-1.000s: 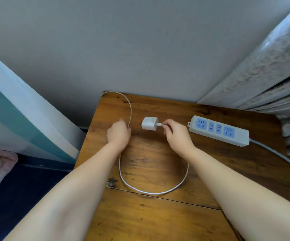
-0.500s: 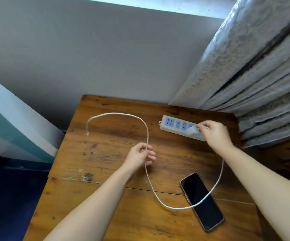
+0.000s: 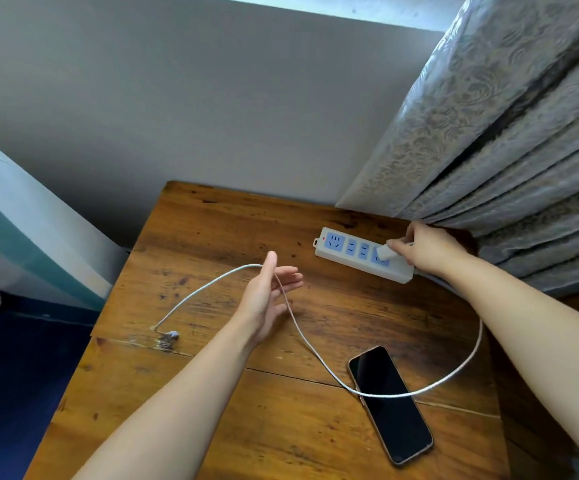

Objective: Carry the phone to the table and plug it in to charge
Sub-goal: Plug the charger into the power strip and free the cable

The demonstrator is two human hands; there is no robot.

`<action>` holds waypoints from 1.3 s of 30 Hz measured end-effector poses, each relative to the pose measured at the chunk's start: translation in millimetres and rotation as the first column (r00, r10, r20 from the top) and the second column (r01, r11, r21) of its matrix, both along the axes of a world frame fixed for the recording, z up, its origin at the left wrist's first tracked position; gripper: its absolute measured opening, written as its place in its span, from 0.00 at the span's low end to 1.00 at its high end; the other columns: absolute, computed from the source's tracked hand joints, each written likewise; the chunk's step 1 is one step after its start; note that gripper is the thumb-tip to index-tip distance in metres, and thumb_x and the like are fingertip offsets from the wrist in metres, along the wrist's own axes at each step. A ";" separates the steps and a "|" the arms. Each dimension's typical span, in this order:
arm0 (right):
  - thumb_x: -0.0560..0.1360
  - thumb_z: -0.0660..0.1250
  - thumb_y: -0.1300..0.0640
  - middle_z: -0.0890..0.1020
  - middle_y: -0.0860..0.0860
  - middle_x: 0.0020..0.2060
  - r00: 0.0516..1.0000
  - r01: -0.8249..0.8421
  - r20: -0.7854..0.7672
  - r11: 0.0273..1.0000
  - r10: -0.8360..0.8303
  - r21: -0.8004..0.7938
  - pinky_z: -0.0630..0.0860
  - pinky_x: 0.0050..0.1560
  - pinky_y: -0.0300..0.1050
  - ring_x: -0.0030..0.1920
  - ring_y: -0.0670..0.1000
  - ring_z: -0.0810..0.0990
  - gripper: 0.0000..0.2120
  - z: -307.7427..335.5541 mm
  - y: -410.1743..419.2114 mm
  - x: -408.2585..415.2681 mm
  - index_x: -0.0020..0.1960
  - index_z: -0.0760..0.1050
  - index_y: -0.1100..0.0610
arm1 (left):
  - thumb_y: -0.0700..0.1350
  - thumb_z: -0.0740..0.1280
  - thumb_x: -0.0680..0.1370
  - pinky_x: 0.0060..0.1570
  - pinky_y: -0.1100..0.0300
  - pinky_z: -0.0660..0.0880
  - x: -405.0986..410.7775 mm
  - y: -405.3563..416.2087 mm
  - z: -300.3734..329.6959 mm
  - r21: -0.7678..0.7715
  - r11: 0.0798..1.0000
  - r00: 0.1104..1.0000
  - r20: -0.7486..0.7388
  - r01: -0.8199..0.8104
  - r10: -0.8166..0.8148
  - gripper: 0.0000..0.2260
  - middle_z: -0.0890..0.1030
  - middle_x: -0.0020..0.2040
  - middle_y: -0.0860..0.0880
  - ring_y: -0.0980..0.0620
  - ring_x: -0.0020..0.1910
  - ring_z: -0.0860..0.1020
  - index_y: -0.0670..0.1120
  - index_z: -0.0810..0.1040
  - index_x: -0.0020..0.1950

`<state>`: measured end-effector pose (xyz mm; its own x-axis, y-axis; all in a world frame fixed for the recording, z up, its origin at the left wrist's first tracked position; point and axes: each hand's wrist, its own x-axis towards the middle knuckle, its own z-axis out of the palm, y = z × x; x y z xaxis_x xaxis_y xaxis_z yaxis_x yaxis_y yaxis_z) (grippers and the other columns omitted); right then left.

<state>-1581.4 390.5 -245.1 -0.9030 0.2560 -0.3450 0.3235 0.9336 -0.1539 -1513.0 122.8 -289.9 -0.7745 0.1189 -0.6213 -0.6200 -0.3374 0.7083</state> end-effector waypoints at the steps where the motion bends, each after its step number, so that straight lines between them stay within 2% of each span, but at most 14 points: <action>1: 0.74 0.62 0.38 0.80 0.59 0.54 0.999 0.023 0.046 0.999 -0.024 0.022 0.76 0.46 0.50 0.53 0.59 0.79 0.29 -2.1 0.0 -2.7 0.64 0.68 0.59 | 0.61 0.52 0.79 0.56 0.47 0.70 -0.8 0.3 -1.0 -0.019 0.999 0.999 -0.004 -0.046 0.046 0.24 0.84 0.48 0.46 0.49 0.53 0.81 0.45 0.81 0.48; 2: 0.73 0.62 0.37 0.81 0.60 0.54 0.995 0.035 0.093 0.998 -0.039 0.050 0.77 0.48 0.50 0.53 0.60 0.79 0.31 -3.9 -0.2 -4.0 0.65 0.68 0.61 | 0.60 0.51 0.80 0.56 0.48 0.70 -1.2 0.1 -2.4 -0.042 0.996 0.996 -0.016 -0.084 0.083 0.25 0.84 0.47 0.45 0.48 0.52 0.81 0.45 0.80 0.48; 4: 0.73 0.63 0.37 0.82 0.58 0.48 0.990 0.011 0.142 0.996 -0.023 0.089 0.76 0.43 0.49 0.47 0.58 0.79 0.29 -5.8 -0.5 -5.1 0.58 0.74 0.62 | 0.56 0.48 0.82 0.56 0.49 0.73 -1.6 -0.1 -5.6 -0.089 0.989 0.992 -0.059 -0.114 0.109 0.23 0.84 0.44 0.45 0.48 0.47 0.82 0.45 0.79 0.50; 7: 0.69 0.68 0.37 0.81 0.54 0.44 0.994 -0.054 0.101 0.996 0.047 0.078 0.75 0.39 0.47 0.43 0.55 0.79 0.24 -3.1 -0.4 -10.0 0.49 0.77 0.58 | 0.51 0.48 0.83 0.50 0.54 0.77 -2.9 0.6 -7.4 -0.163 0.986 0.995 -0.094 -0.045 0.030 0.20 0.84 0.40 0.45 0.49 0.40 0.82 0.44 0.76 0.58; 10: 0.65 0.73 0.39 0.79 0.53 0.47 0.984 -0.140 0.113 0.990 0.139 -0.003 0.70 0.38 0.45 0.44 0.53 0.76 0.24 0.9 -8.3 -16.0 0.51 0.75 0.55 | 0.47 0.48 0.83 0.42 0.57 0.81 -5.3 7.5 -5.2 -0.238 0.971 0.999 -0.037 0.030 -0.040 0.17 0.82 0.34 0.46 0.52 0.32 0.80 0.44 0.74 0.60; 12: 0.67 0.73 0.43 0.79 0.53 0.49 0.976 -0.198 0.087 0.980 0.200 -0.036 0.70 0.39 0.45 0.44 0.52 0.75 0.22 -1.4 -16.2 -19.7 0.54 0.74 0.54 | 0.46 0.48 0.83 0.44 0.53 0.82 -5.6 13.0 -1.7 -0.255 0.963 0.996 0.002 0.084 -0.086 0.15 0.80 0.32 0.45 0.52 0.27 0.77 0.46 0.71 0.62; 15: 0.68 0.71 0.42 0.78 0.51 0.45 0.953 -0.290 0.101 0.956 0.285 0.039 0.70 0.38 0.45 0.43 0.52 0.75 0.21 -2.4 -28.4 -25.1 0.54 0.74 0.54 | 0.45 0.48 0.83 0.42 0.52 0.82 -2.1 17.1 0.0 -0.262 0.950 0.983 -0.017 0.169 -0.180 0.15 0.77 0.31 0.44 0.53 0.22 0.75 0.43 0.69 0.64; 18: 0.68 0.70 0.42 0.77 0.51 0.43 0.921 -0.366 0.178 0.926 0.346 0.091 0.72 0.39 0.46 0.42 0.53 0.75 0.21 3.0 -37.2 -31.0 0.54 0.74 0.55 | 0.46 0.50 0.83 0.37 0.55 0.81 0.5 17.0 1.3 -0.291 0.930 0.970 -0.029 0.224 -0.243 0.14 0.77 0.31 0.44 0.54 0.22 0.74 0.42 0.70 0.63; 21: 0.69 0.71 0.43 0.80 0.53 0.47 0.879 -0.451 0.253 0.878 0.405 0.160 0.76 0.43 0.47 0.46 0.54 0.77 0.23 10.3 -48.1 -37.1 0.57 0.74 0.56 | 0.45 0.49 0.83 0.40 0.52 0.81 1.2 13.3 -0.4 -0.312 0.918 0.963 -0.037 0.243 -0.268 0.14 0.77 0.32 0.44 0.52 0.24 0.74 0.42 0.70 0.61; 24: 0.71 0.70 0.44 0.76 0.51 0.38 0.834 -0.525 0.329 0.820 0.444 0.226 0.70 0.32 0.43 0.41 0.52 0.75 0.20 20.0 -62.6 -42.5 0.53 0.75 0.58 | 0.46 0.49 0.83 0.38 0.52 0.80 1.8 11.2 -2.8 -0.316 0.912 0.958 -0.035 0.259 -0.285 0.14 0.77 0.31 0.44 0.53 0.23 0.74 0.42 0.71 0.60; 26: 0.72 0.70 0.46 0.73 0.50 0.35 0.811 -0.555 0.372 0.796 0.452 0.242 0.67 0.29 0.42 0.39 0.52 0.75 0.17 22.3 -73.5 -45.1 0.52 0.75 0.59 | 0.46 0.49 0.83 0.37 0.54 0.80 2.6 11.6 -3.9 -0.342 0.898 0.951 -0.037 0.276 -0.306 0.13 0.77 0.31 0.44 0.53 0.23 0.74 0.43 0.71 0.59; 32: 0.73 0.69 0.52 0.76 0.53 0.43 0.777 -0.586 0.441 0.773 0.449 0.245 0.76 0.44 0.47 0.45 0.54 0.78 0.17 16.2 -93.5 -50.2 0.57 0.74 0.61 | 0.45 0.49 0.83 0.36 0.53 0.80 4.8 9.2 -11.7 -0.337 0.884 0.931 -0.056 0.323 -0.362 0.13 0.77 0.31 0.44 0.52 0.23 0.74 0.44 0.72 0.55; 35: 0.74 0.69 0.53 0.74 0.51 0.37 0.772 -0.595 0.449 0.760 0.450 0.262 0.74 0.40 0.46 0.42 0.53 0.76 0.14 14.7 -95.3 -48.0 0.55 0.74 0.60 | 0.45 0.50 0.83 0.33 0.56 0.81 6.2 7.4 -13.1 -0.308 0.890 0.928 -0.052 0.337 -0.370 0.13 0.77 0.29 0.44 0.54 0.21 0.74 0.45 0.72 0.53; 39: 0.74 0.68 0.53 0.72 0.51 0.34 0.778 -0.585 0.450 0.768 0.439 0.261 0.73 0.39 0.45 0.41 0.52 0.76 0.13 13.5 -97.7 -47.1 0.54 0.75 0.60 | 0.45 0.49 0.83 0.39 0.52 0.80 9.6 4.7 -11.1 -0.305 0.881 0.917 -0.053 0.362 -0.395 0.13 0.78 0.29 0.45 0.53 0.21 0.75 0.49 0.73 0.48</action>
